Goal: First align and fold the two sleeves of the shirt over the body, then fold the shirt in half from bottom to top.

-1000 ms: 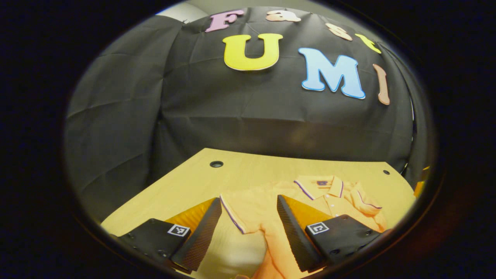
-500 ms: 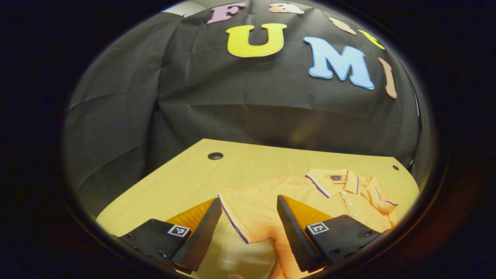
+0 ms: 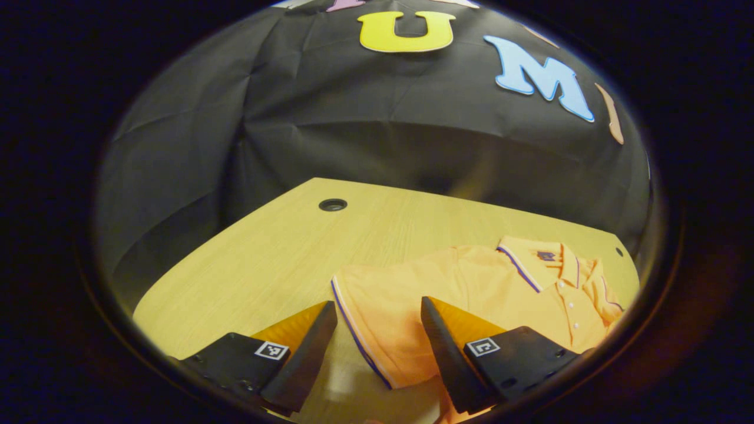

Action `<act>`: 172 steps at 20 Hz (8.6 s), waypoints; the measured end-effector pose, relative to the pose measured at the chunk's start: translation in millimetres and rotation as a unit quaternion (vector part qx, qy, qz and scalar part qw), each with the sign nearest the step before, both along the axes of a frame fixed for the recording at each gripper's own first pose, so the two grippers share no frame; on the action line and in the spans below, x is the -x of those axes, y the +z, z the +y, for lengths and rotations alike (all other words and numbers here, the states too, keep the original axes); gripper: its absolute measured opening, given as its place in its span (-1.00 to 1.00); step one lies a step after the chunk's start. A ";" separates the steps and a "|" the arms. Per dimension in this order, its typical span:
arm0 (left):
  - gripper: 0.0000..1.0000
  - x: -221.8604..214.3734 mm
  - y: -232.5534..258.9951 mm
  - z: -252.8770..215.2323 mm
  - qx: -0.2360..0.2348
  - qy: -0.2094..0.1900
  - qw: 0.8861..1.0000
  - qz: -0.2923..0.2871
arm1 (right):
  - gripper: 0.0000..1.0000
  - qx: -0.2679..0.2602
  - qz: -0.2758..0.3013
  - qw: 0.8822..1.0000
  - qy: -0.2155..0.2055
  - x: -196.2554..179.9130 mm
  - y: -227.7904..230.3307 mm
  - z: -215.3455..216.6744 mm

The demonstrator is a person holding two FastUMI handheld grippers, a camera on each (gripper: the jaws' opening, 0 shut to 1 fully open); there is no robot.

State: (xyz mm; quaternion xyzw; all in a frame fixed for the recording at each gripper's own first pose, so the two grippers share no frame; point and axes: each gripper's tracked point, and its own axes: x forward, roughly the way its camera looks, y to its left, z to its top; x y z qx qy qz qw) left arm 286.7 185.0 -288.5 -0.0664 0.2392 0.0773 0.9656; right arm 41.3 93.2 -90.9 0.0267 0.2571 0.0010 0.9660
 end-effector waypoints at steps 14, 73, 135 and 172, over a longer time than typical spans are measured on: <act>0.36 -17.1 -9.9 -2.9 -0.023 -0.021 0.999 0.035 | 0.93 -0.047 0.035 0.998 -0.027 3.9 -23.1 -11.1; 0.92 238.0 45.6 -151.4 -0.036 -0.183 0.982 0.043 | 0.93 -0.072 0.071 0.995 0.011 129.8 -95.3 -34.9; -0.87 416.9 -8.4 -111.4 -0.017 -0.130 0.980 0.147 | -0.99 -0.133 0.188 0.972 0.036 197.6 -172.6 -6.8; -0.87 75.1 152.3 -119.3 -0.013 -0.201 0.979 -0.040 | -0.99 -0.037 0.038 0.998 -0.045 -118.6 -49.0 -61.6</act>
